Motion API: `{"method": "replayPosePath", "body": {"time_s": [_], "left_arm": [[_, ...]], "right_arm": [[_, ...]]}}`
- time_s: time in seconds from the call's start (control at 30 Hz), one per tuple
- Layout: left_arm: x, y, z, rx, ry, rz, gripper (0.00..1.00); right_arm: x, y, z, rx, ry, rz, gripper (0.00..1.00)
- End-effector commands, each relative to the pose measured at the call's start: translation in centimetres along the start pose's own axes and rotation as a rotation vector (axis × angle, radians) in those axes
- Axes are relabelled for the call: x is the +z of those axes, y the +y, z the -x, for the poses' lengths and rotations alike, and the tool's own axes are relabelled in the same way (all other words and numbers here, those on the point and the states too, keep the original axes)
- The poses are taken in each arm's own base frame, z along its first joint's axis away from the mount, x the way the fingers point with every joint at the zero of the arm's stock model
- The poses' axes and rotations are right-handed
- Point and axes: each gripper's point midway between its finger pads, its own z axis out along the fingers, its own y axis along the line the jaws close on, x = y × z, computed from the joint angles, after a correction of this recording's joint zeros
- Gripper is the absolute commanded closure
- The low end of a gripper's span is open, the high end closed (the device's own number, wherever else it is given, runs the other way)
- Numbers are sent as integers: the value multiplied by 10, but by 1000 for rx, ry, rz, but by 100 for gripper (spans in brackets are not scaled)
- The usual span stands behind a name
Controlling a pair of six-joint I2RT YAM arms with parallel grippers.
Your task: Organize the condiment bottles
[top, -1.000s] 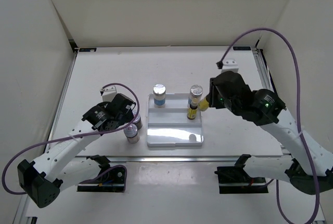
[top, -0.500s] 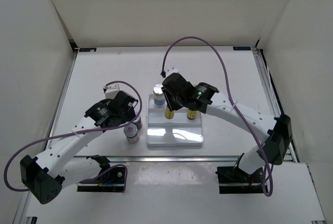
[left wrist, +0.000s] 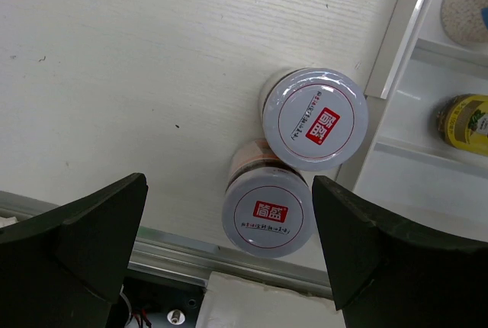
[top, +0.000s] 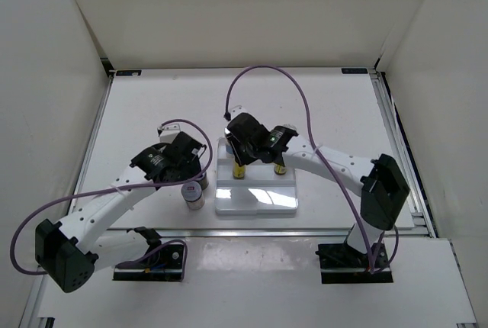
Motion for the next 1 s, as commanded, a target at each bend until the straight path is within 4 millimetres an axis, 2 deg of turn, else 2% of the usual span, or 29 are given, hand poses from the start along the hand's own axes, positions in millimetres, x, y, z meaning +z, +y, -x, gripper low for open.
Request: {"method": "replayPosePath", "body": {"time_s": [0.0,0.17,0.23,0.3,0.33,0.47,0.57,0.6,0.63,0.7,0.73,0.8,0.83,0.9,0.93,0.97], "left_arm": [[-3,-9,7,4,-2,-27,0],[-3,-20,13,-1,-7,-60,0],[-4,-25,15,6,-13,-80,0],[-4,-32,17,12,-25,-122,0],[-4,-34,19,8,-32,-129,0],[7,-43,14,29,-7,-134,0],[19,-47,9,51,11,-117,0],[23,-49,7,52,12,-116,0],[25,-52,7,51,17,-124,0],[34,-57,4,55,22,-119,0],[36,-58,4,65,21,-119,0],[43,-62,2,71,29,-112,0],[47,-62,-1,75,35,-106,0],[56,-61,-7,83,67,-86,4],[58,-63,-7,83,67,-86,4],[61,-61,-8,78,79,-81,8]], "right_arm": [[7,5,21,-8,-84,6,99],[19,0,16,-14,-69,-31,90],[17,0,18,-14,-68,-31,77],[15,0,19,-15,-61,-33,52],[12,2,25,-12,-75,-29,30],[-29,-4,50,10,-156,-24,1],[-68,-8,71,29,-226,-13,0],[-77,-10,72,30,-230,-11,0],[-95,-12,79,40,-265,0,0],[-113,-14,84,48,-292,9,0],[-131,-20,88,59,-327,7,0],[-147,-26,87,67,-352,3,0],[-162,-33,84,76,-375,-6,0],[-173,-41,77,81,-387,-19,0],[-190,-47,77,102,-419,-16,0],[-194,-53,73,106,-424,-37,0]]}}
